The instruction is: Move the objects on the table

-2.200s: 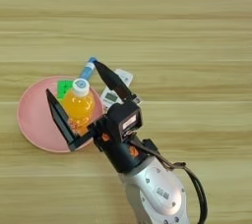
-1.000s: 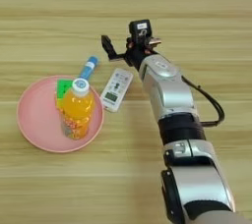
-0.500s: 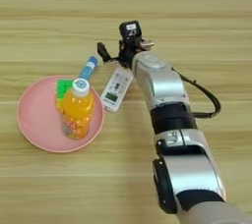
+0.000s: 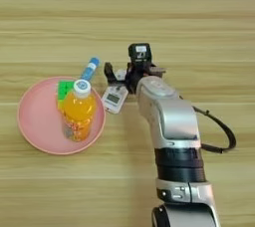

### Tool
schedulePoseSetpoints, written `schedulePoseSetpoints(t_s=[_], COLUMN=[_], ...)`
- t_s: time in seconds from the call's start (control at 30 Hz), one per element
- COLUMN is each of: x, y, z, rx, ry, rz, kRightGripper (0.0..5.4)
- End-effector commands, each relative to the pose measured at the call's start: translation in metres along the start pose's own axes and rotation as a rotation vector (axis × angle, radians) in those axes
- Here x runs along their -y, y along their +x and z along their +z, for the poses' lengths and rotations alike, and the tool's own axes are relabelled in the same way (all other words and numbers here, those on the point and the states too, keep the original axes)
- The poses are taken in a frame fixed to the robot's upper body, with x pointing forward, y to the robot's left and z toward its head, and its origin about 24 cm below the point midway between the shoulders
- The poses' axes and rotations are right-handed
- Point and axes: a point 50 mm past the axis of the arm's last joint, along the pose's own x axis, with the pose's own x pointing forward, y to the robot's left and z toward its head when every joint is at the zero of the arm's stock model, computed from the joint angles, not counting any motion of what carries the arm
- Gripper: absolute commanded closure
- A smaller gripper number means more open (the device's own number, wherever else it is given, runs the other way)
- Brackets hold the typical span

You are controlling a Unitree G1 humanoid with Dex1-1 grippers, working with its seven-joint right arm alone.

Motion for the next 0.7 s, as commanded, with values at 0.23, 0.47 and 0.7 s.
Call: schedulePoseSetpoints(t_s=[0.23,0.47,0.7], x=[-0.011,-0.016,-0.013], y=[0.0,0.006,0.012], z=[0.003,-0.009,-0.017], rx=[0.006,-0.06,-0.098], ry=[-0.036,-0.004,-0.015], rz=[-0.002,0.017,-0.019], kRightGripper=[0.05,0.05,0.05])
